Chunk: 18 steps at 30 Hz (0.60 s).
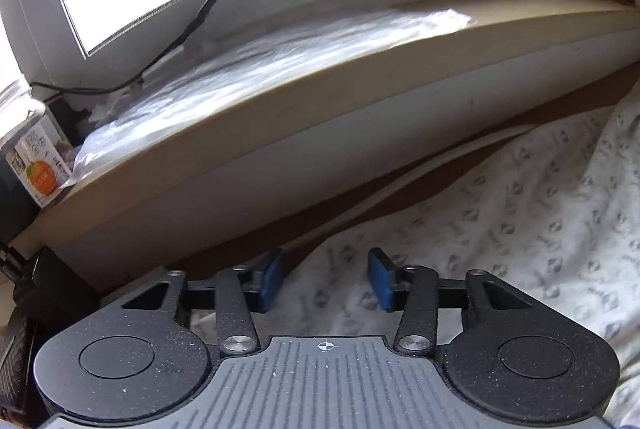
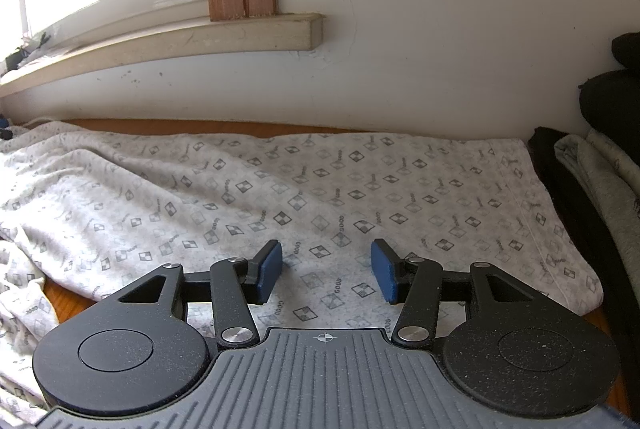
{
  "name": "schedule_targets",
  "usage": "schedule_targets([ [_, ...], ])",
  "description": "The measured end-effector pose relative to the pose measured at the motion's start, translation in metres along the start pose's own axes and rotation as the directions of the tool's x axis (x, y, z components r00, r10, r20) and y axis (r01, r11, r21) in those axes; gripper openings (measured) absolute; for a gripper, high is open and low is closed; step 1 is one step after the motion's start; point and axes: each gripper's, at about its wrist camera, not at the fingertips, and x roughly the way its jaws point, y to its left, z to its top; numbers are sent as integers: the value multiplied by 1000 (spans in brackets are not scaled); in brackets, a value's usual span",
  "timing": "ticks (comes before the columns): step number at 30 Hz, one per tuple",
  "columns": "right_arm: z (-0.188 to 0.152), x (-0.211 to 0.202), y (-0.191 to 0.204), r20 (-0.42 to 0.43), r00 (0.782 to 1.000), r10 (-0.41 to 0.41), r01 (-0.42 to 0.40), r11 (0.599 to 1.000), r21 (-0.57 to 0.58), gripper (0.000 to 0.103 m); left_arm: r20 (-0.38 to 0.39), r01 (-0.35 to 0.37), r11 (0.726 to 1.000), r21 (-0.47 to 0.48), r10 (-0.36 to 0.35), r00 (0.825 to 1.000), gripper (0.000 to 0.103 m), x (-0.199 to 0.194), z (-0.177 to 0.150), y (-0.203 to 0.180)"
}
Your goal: Fold clothes
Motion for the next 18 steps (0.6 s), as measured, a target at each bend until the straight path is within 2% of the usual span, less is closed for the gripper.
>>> schedule_targets([
  [1, 0, 0, 0, 0, 1000, 2, -2, 1000, -1, 51, -6, 2, 1000, 5, -2, 1000, 38, 0, -2, 2],
  [3, 0, 0, 1, -2, 1000, 6, -6, 1000, -4, 54, -8, 10, 1000, 6, -10, 1000, 1, -2, -4, 5],
  [4, 0, 1, 1, -2, 1000, 7, -7, 1000, -7, 54, -2, 17, 1000, 1, -17, 1000, 2, -4, -5, 6],
  [6, 0, 1, 1, -2, 1000, 7, -7, 1000, -8, 54, 66, -99, 994, -54, 103, 992, 1, -14, 0, 11],
  [8, 0, 1, 2, -2, 1000, 5, -5, 1000, -10, 54, 135, -136, 974, -179, 161, 978, 1, -28, 2, 22],
  [10, -1, 0, 1, -1, 1000, 6, -6, 1000, -11, 54, 138, -110, 979, -169, 134, 981, 3, -29, 4, 11],
  [12, -2, 0, -1, -1, 1000, 7, -7, 1000, -10, 54, 135, -80, 986, -148, 101, 986, 15, -30, 7, -2],
  [13, -2, 0, -1, -1, 1000, 7, -7, 1000, -10, 54, 134, -65, 988, -138, 84, 987, 27, -31, 8, -9],
  [14, -2, -1, -1, 0, 1000, 7, -7, 1000, -10, 54, 132, -50, 991, -127, 67, 989, 34, -31, 9, -15],
  [18, -3, -1, -1, 1, 1000, 5, -5, 1000, -13, 54, 124, 11, 996, -85, 0, 992, 35, -32, 14, -41],
])
